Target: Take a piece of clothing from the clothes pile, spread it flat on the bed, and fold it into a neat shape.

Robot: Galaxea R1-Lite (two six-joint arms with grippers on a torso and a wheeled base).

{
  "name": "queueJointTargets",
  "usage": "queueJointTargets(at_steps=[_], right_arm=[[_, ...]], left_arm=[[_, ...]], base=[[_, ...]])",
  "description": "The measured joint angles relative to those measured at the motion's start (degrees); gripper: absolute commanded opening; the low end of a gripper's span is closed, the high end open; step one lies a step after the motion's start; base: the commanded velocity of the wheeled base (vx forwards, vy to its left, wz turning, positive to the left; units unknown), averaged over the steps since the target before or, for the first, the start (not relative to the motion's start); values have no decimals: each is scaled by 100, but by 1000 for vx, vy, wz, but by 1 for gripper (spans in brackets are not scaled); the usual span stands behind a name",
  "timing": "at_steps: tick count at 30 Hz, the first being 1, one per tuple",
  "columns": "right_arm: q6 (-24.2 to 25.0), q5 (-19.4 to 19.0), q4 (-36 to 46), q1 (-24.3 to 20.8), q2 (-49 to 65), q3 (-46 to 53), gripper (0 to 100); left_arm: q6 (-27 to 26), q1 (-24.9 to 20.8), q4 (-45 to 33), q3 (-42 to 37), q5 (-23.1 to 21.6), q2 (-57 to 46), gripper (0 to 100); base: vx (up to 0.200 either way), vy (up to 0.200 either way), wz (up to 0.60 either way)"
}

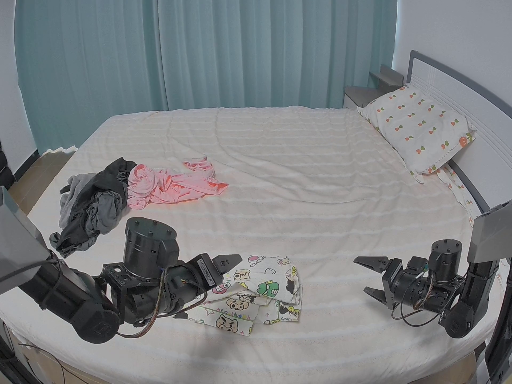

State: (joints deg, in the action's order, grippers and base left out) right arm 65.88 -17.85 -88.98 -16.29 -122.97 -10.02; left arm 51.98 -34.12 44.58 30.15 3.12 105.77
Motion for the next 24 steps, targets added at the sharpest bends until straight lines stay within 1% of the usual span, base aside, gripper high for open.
queueJointTargets(at_steps=[2, 6, 9, 12, 19, 24], right_arm=[[0, 0, 2, -16, -5, 5, 100], [-9, -10, 0, -24, -27, 11, 100], [-16, -13, 0, -27, -52, 10, 100], [-30, -21, 0, -52, -77, 5, 100], [-134, 17, 0, -201, -184, -78, 100], [-385, 34, 0, -245, -339, -332, 100]], left_arm=[[18, 74, 101, -124, -85, -4, 100], [33, 288, 364, -358, -405, -17, 100], [49, 532, 606, -485, -492, -41, 100], [56, 684, 655, -557, -580, -56, 100], [56, 795, 673, -540, -616, -56, 100], [56, 863, 684, -505, -621, -37, 100]], base=[[0, 200, 0], [0, 200, 0], [0, 200, 0], [0, 200, 0], [0, 200, 0], [0, 200, 0]])
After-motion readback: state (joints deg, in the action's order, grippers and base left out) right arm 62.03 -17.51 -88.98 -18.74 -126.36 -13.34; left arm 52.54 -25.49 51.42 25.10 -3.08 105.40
